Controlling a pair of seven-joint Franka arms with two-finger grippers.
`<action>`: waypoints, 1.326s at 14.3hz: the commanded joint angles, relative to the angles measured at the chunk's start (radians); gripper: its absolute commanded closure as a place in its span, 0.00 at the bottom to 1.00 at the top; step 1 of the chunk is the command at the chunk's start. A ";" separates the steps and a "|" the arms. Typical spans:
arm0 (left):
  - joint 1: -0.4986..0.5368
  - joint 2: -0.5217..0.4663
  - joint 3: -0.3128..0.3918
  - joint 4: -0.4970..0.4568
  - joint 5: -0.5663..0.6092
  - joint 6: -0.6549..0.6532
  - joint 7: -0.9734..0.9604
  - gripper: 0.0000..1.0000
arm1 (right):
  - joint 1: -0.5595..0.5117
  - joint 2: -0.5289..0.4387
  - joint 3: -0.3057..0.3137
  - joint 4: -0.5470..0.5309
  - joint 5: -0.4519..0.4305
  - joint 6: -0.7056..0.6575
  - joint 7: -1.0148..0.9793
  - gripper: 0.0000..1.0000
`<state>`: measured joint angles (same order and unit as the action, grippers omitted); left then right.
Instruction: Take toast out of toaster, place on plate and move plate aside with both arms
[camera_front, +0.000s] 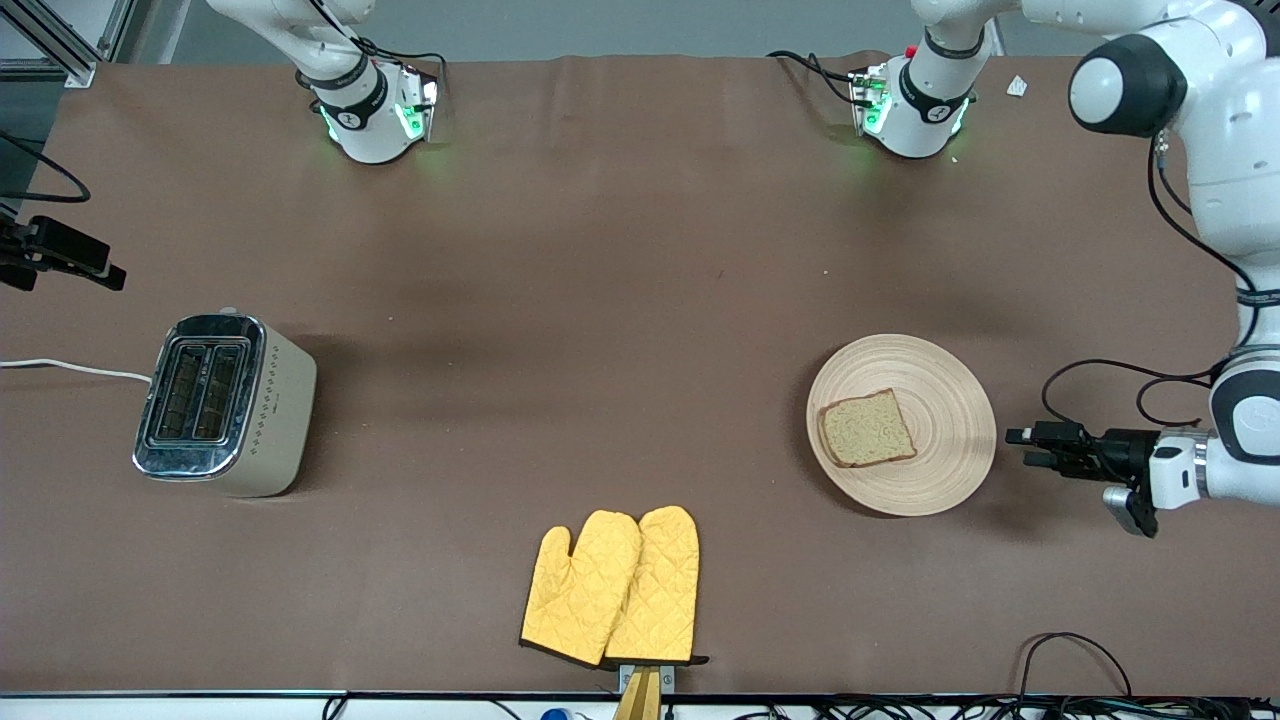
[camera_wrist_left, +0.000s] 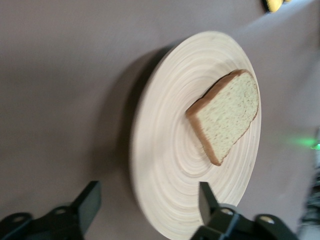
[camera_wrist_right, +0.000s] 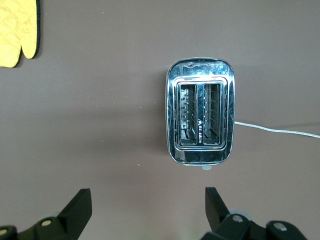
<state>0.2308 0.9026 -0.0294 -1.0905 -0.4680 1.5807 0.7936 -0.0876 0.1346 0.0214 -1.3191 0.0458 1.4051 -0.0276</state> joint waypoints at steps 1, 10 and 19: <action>-0.193 -0.195 0.054 -0.014 0.211 0.013 -0.155 0.00 | -0.001 -0.009 0.000 -0.008 0.003 -0.003 -0.005 0.00; -0.357 -0.654 0.026 -0.097 0.402 -0.132 -0.821 0.00 | -0.001 -0.009 0.000 -0.008 0.003 -0.003 -0.005 0.00; -0.354 -1.019 -0.027 -0.605 0.505 0.136 -0.830 0.00 | -0.003 -0.009 0.000 -0.008 0.003 -0.003 -0.005 0.00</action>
<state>-0.1283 -0.0696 -0.0441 -1.6335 0.0117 1.6860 -0.0274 -0.0877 0.1346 0.0211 -1.3193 0.0458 1.4047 -0.0276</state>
